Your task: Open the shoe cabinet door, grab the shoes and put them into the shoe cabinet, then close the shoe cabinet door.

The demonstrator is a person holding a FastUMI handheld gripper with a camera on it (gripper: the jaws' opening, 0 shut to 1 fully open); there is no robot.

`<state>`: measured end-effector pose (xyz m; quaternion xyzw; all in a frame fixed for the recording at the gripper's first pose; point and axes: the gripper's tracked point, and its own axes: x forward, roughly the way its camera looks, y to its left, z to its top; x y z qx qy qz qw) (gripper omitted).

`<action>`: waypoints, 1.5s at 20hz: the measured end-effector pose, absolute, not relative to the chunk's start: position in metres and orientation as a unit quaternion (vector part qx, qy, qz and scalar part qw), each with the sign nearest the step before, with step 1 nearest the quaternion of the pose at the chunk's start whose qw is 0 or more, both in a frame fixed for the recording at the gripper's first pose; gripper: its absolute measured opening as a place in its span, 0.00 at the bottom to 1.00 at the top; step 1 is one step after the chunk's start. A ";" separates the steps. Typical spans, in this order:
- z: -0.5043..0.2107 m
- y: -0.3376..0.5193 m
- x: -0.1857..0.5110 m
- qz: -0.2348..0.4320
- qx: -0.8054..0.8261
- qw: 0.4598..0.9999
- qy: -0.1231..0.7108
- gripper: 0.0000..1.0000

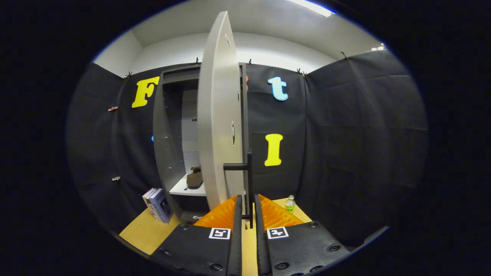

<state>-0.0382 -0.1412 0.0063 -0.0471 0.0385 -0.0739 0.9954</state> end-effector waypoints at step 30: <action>-0.295 0.020 -0.037 0.044 -0.036 0.936 0.348 0.17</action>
